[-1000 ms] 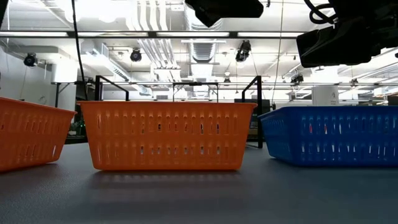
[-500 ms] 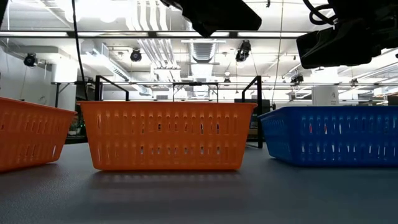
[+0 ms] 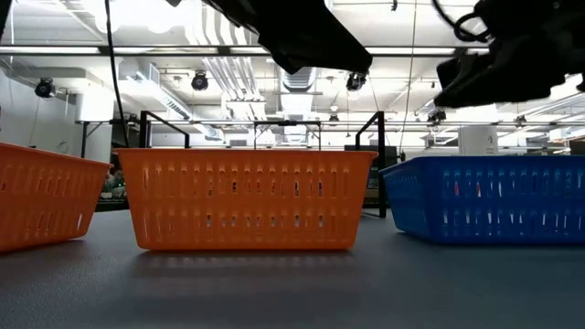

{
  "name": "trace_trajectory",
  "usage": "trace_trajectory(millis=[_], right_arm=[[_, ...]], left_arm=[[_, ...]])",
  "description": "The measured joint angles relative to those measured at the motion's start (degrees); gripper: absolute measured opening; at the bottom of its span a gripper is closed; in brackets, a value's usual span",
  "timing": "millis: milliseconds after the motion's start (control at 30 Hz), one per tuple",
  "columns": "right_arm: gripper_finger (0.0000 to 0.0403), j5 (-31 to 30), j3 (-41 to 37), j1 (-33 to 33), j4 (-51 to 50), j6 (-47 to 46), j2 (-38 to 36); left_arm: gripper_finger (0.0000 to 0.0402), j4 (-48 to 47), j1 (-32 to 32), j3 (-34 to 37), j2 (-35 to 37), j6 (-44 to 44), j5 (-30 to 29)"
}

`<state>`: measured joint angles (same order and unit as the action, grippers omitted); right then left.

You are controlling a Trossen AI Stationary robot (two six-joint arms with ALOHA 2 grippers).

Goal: Stack baskets on shelf by color
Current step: Stack the left blue basket on top of the blue basket on the shelf

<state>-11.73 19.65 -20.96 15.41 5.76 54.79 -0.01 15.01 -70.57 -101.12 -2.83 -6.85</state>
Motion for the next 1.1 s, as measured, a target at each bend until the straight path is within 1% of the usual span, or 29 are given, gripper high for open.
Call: trace_trajectory(millis=[100,267,433,567,667,733,967,1100], right_arm=[[0.0114,-0.7,2.3,0.0,-5.2,-1.5,1.4],[0.0131,-0.7,7.4,0.0,-9.5,-2.1,5.6],[0.0133,-0.8,13.4,0.0,-16.3,-2.4,11.4],[0.0129,-0.8,18.6,0.0,-21.8,-3.2,16.2],[0.0128,-0.9,22.3,0.0,-25.3,-3.4,19.3],[0.0129,-0.9,24.1,0.2,-26.1,-3.3,21.2],[0.0125,0.0,27.4,2.5,-26.2,-0.8,26.6],[0.0121,0.2,28.3,4.3,-27.1,-0.2,28.4]], left_arm=[[0.0022,0.0,0.0,0.0,0.0,0.0,-0.1],[0.0022,-0.1,0.0,0.0,0.0,-0.5,-0.1],[0.0022,-1.4,0.1,0.1,0.9,-0.7,-0.4],[0.0022,-3.7,0.2,0.4,1.6,-0.7,-1.7],[0.0022,-3.7,0.3,1.3,2.9,-1.0,-2.8],[0.0022,-3.4,0.3,2.4,3.9,-1.1,-3.4],[0.0022,-2.2,0.5,8.0,9.7,-0.6,-9.8],[0.0022,1.3,0.5,11.5,13.1,-0.7,-10.5]])
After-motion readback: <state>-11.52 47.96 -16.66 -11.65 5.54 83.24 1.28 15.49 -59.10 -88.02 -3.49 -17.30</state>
